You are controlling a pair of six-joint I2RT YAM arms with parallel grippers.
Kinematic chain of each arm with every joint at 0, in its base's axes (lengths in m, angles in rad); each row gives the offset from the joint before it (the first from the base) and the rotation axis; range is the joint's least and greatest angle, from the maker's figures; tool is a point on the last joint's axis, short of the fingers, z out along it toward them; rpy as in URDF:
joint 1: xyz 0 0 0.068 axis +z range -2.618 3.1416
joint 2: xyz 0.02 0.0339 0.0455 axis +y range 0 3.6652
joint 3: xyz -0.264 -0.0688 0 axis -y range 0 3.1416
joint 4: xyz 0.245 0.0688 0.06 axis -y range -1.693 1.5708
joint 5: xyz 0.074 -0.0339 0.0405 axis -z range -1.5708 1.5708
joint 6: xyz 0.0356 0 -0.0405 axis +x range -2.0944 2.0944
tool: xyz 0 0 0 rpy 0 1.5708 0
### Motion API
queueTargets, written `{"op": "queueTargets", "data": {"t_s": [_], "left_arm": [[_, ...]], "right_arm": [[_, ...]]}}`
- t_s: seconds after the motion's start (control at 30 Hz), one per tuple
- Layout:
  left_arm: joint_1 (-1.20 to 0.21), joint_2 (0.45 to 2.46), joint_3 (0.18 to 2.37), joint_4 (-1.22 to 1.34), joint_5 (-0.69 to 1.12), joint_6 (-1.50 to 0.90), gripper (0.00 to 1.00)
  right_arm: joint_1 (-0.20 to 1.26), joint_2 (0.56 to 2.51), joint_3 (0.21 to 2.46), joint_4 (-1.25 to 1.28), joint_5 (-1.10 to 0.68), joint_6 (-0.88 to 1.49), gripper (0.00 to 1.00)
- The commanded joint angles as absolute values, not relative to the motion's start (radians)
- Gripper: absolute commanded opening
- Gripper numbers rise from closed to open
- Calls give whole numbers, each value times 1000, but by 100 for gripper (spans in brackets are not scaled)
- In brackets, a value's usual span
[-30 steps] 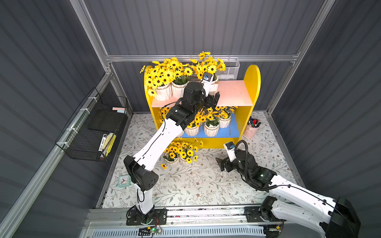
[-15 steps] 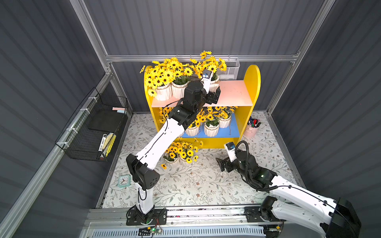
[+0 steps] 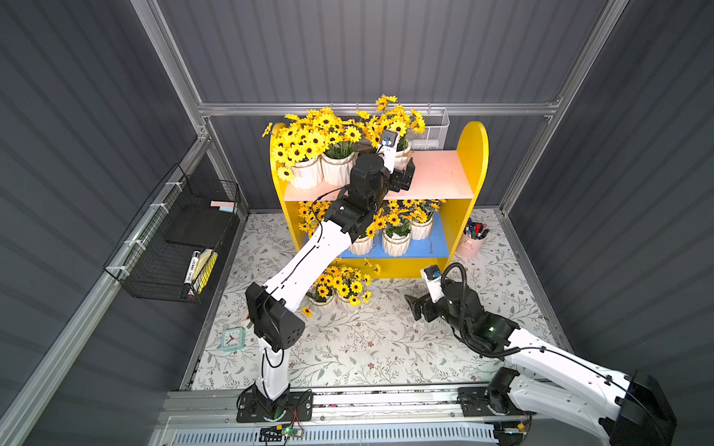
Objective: Take the sunflower pots off the shelves
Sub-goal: Pick up the sunflower pot from the shelf.
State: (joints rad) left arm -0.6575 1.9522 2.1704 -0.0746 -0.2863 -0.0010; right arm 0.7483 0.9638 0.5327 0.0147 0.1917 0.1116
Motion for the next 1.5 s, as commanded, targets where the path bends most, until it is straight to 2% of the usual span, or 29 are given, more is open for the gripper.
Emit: {"op": "queueTargets", "data": {"t_s": [0.0,1.07,1.47], "left_arm": [[-655,1975,2179,-35,-296,-11,99],[-620,2070,2293,-34,-226,40,99],[-605,2104,2342,-35,-141,15,99]], "right_arm": [[743,973,518,37,173,110,99],[729,984,513,52,142,114,99],[725,979,506,52,135,117,99]]}}
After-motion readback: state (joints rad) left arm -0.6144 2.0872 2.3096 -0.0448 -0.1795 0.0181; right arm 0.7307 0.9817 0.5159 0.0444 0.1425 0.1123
